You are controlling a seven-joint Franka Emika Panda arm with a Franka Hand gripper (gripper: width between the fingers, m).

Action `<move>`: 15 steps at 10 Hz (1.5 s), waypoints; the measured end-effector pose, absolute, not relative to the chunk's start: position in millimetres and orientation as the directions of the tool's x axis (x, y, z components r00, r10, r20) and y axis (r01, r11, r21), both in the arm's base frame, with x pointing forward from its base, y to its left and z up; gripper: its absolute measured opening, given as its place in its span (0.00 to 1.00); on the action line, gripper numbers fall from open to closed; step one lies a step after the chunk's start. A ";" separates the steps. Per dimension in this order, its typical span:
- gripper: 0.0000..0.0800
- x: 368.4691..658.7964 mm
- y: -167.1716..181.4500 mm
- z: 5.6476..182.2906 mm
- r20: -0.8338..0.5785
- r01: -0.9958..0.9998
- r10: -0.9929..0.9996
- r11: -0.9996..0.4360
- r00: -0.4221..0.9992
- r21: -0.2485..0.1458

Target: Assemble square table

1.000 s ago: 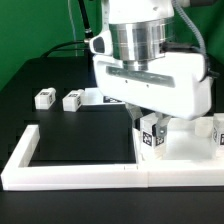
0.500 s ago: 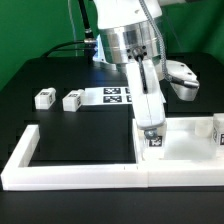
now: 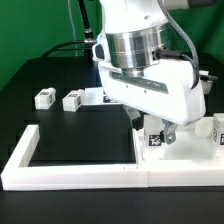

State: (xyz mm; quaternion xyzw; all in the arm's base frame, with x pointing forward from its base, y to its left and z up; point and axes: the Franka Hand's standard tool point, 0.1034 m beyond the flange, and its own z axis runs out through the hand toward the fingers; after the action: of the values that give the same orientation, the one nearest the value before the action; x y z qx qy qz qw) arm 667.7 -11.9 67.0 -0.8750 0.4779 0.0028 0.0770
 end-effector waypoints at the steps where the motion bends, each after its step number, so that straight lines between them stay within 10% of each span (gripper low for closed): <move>1: 0.81 667.5 -12.2 66.8 -0.068 -0.793 -0.793 -0.594 0.605 -0.137; 6: 0.81 671.8 -5.8 72.5 0.009 -0.446 -0.449 -0.889 0.893 -0.108; 9: 0.40 670.5 -7.6 71.4 -0.006 -0.548 -0.551 -0.830 0.835 -0.106; 12: 0.37 670.6 -8.1 71.3 -0.028 -0.714 -0.715 -0.693 0.698 -0.102; 15: 0.37 672.1 -6.4 73.0 -0.112 -0.997 -0.994 -0.007 0.016 -0.076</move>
Offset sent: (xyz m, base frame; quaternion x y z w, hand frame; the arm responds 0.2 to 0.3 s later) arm 0.0113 0.0218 0.0187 -0.0497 0.0072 -0.4644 0.8842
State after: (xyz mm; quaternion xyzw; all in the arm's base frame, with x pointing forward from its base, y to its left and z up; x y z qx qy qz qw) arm 672.1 -6.4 73.0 -0.7095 0.7015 0.0133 0.0667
